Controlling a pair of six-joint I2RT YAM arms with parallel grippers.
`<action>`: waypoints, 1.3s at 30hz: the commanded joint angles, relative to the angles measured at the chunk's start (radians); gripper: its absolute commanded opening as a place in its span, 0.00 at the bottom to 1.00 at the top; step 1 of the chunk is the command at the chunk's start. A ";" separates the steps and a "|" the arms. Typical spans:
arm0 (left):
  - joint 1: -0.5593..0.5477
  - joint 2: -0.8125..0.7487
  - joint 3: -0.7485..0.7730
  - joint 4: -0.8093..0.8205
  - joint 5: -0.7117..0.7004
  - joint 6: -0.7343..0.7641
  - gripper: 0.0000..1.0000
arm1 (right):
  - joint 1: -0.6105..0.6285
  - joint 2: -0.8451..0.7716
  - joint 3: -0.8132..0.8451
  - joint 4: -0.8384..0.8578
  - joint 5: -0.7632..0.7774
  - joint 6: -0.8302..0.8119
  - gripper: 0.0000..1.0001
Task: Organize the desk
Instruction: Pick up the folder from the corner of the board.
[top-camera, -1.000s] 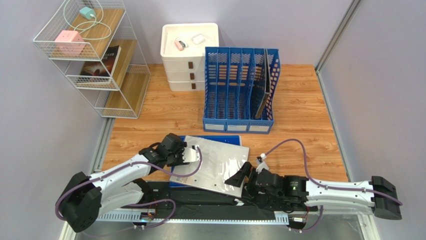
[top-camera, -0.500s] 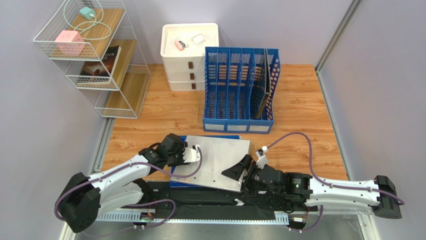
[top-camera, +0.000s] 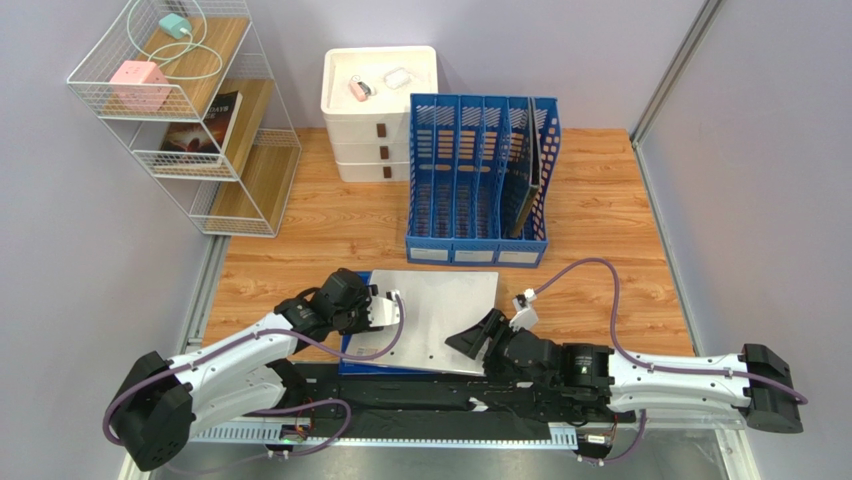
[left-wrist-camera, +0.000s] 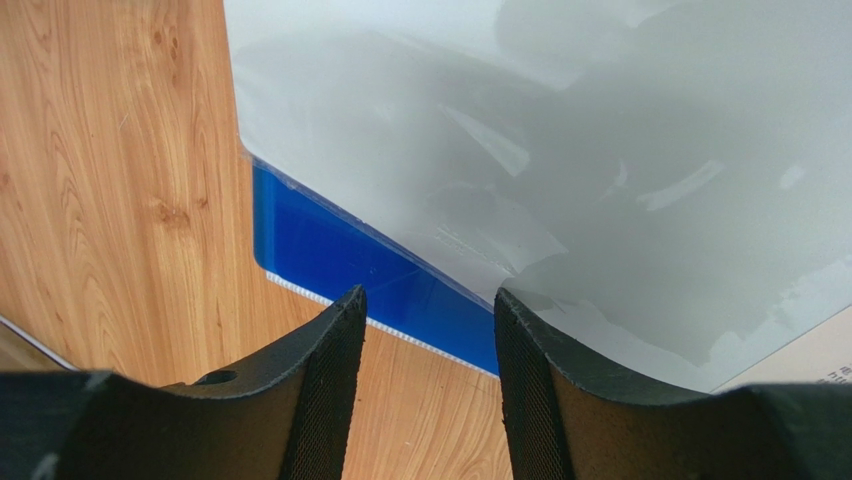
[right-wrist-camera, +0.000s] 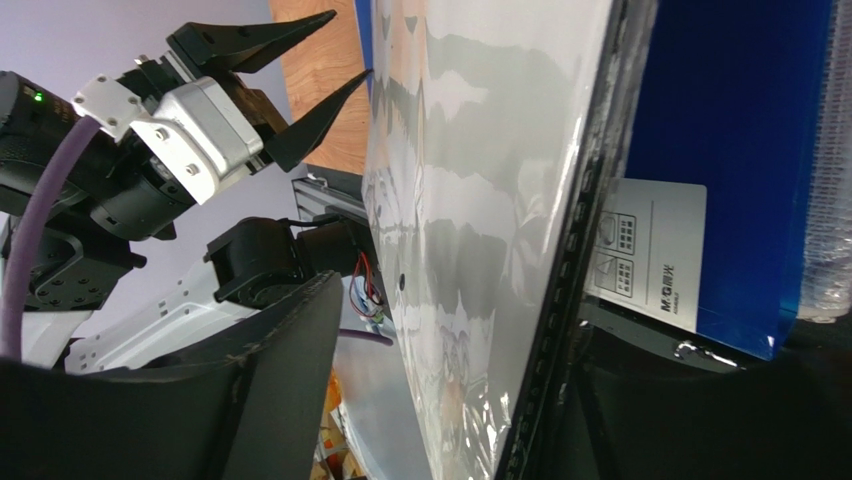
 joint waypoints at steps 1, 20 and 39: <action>-0.014 -0.010 0.023 -0.011 0.046 -0.035 0.57 | 0.002 0.011 0.071 0.051 0.065 -0.039 0.61; -0.034 -0.126 0.067 0.081 -0.084 -0.170 0.57 | 0.005 0.115 0.280 -0.176 0.090 -0.199 0.00; 0.064 -0.468 0.028 0.272 -0.261 -0.339 0.61 | 0.221 0.446 1.249 -1.212 0.626 -0.417 0.00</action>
